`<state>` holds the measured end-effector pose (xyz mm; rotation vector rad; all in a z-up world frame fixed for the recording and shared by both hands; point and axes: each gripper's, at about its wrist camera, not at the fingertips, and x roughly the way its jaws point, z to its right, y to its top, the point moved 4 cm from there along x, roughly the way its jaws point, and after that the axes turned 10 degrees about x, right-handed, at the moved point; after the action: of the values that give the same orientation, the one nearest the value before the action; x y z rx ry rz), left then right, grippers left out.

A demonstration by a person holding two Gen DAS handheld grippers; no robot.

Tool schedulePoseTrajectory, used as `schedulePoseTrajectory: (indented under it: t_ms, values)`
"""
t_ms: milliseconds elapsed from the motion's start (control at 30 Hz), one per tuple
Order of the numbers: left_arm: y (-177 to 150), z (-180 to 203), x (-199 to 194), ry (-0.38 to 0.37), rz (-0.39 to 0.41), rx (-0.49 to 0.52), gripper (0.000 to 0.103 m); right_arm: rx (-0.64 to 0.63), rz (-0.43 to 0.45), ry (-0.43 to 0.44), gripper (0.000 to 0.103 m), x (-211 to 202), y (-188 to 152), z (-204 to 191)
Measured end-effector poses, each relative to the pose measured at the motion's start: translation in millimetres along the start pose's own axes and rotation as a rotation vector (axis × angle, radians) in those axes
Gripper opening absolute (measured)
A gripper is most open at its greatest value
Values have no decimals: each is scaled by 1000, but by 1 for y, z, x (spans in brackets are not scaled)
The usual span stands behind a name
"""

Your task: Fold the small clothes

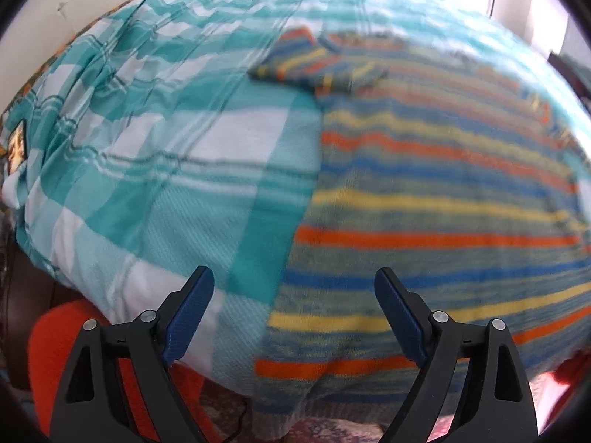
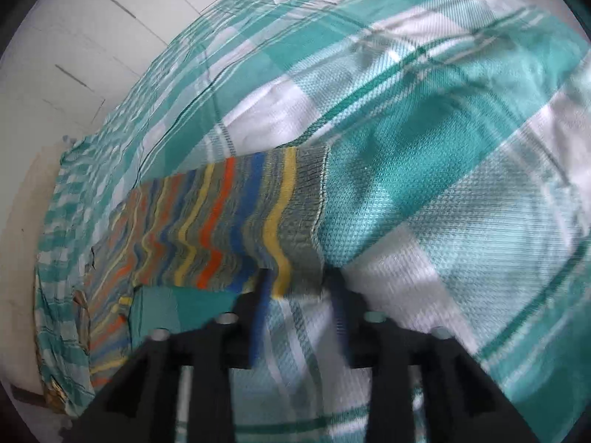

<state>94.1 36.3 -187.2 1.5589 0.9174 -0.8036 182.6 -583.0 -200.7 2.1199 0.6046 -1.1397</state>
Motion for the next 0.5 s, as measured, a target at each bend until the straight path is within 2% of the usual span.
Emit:
schedulePoseTrajectory:
  t_ms: [33, 100, 167, 233, 300, 333, 367, 433, 467, 500]
  values:
    - [11, -3, -8, -16, 35, 9, 90, -31, 65, -48, 63, -16, -2, -1]
    - [44, -6, -19, -10, 107, 70, 90, -101, 160, -87, 64, -46, -9, -6]
    - [89, 0, -20, -15, 172, 155, 90, -169, 227, -75, 67, -71, -24, -21]
    - [128, 14, -6, -30, 194, 246, 90, -205, 254, -34, 70, -84, -41, -36]
    - [161, 36, 33, -26, 143, 382, 90, -240, 245, 21, 72, -87, -66, -58]
    - [167, 41, 49, -15, 112, 418, 90, -257, 235, 42, 72, -85, -80, -68]
    - [175, 49, 79, -7, 45, 464, 89, -278, 223, 65, 72, -82, -93, -78]
    - [178, 53, 112, -11, -40, 485, 85, -334, 197, 93, 72, -75, -124, -95]
    - [179, 52, 128, -27, -81, 481, 78, -367, 184, 97, 72, -70, -140, -103]
    - [181, 48, 134, -80, -94, 449, 59, -401, 162, 97, 72, -63, -154, -109]
